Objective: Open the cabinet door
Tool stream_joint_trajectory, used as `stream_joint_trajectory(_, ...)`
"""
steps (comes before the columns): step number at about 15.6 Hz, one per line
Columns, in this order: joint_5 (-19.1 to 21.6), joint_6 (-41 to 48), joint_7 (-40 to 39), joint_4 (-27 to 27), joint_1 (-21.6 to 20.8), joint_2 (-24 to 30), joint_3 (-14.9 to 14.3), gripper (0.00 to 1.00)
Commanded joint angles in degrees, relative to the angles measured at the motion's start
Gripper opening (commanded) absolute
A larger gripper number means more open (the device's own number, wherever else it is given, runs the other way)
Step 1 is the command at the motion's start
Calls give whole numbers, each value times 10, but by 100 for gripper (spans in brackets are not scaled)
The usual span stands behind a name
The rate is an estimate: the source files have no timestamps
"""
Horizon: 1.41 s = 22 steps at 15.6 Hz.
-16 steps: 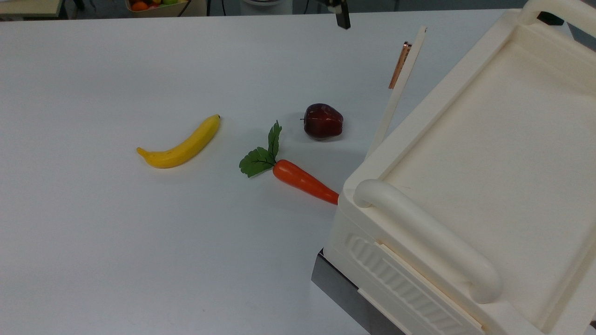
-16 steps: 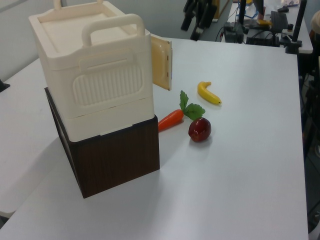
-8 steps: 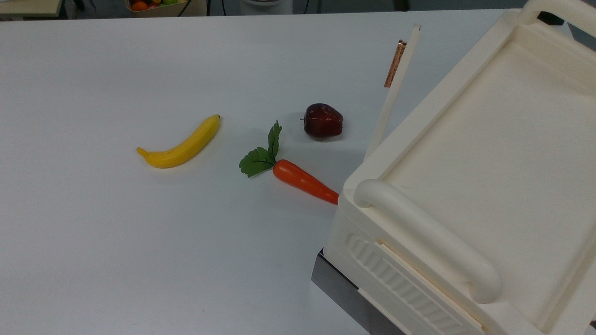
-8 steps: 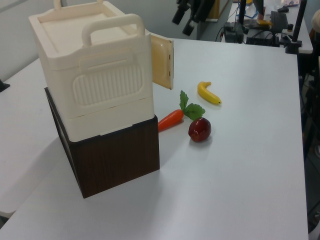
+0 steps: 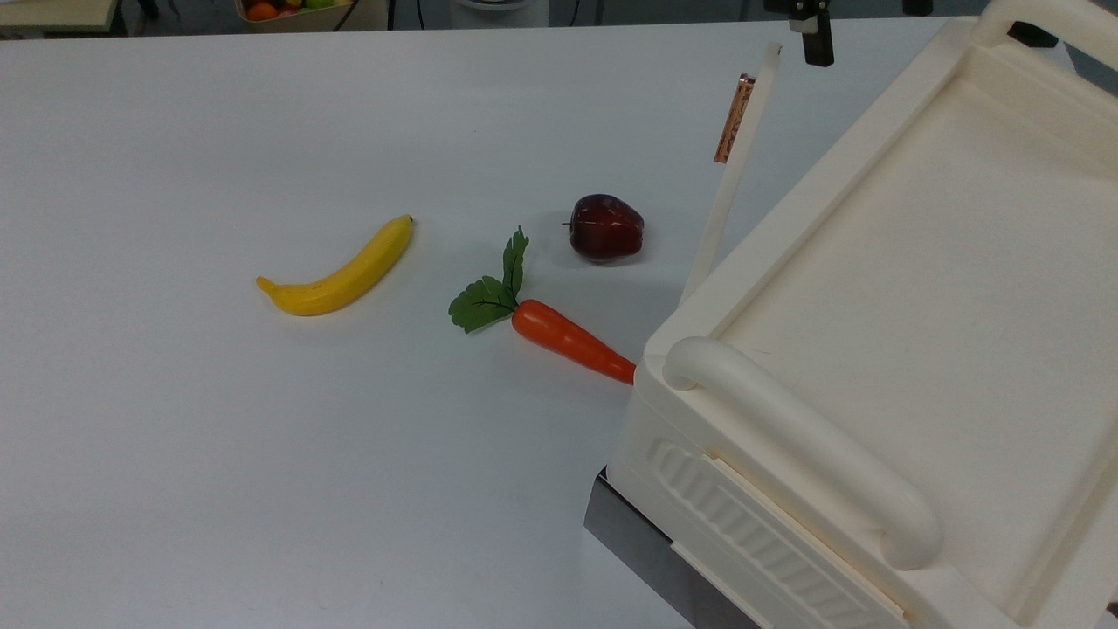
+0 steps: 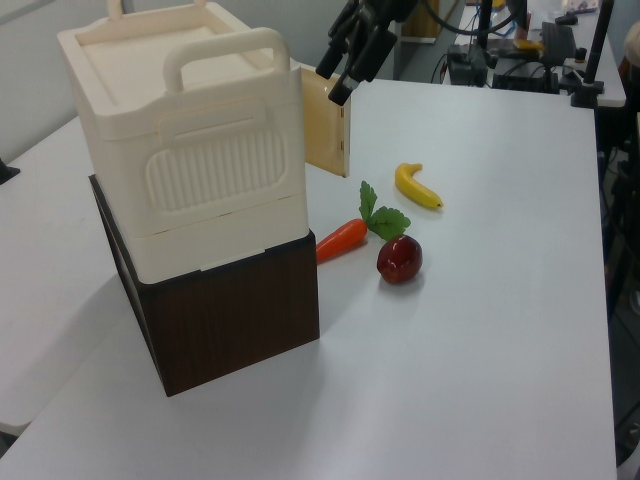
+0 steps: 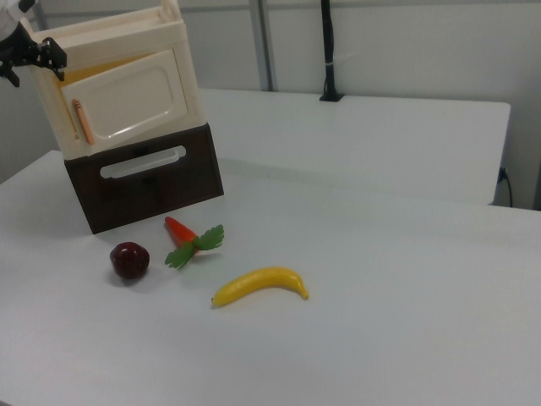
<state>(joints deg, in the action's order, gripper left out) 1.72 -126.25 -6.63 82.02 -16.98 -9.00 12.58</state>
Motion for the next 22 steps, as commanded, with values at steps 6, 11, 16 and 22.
stream_joint_trajectory(6,-34,58,71,11,19,9,-11,100)
stream_joint_trajectory(11,-34,101,72,9,33,18,-52,100)
stream_joint_trajectory(16,-34,136,72,10,44,21,-98,100)
stream_joint_trajectory(22,-37,202,93,12,70,21,-98,100)
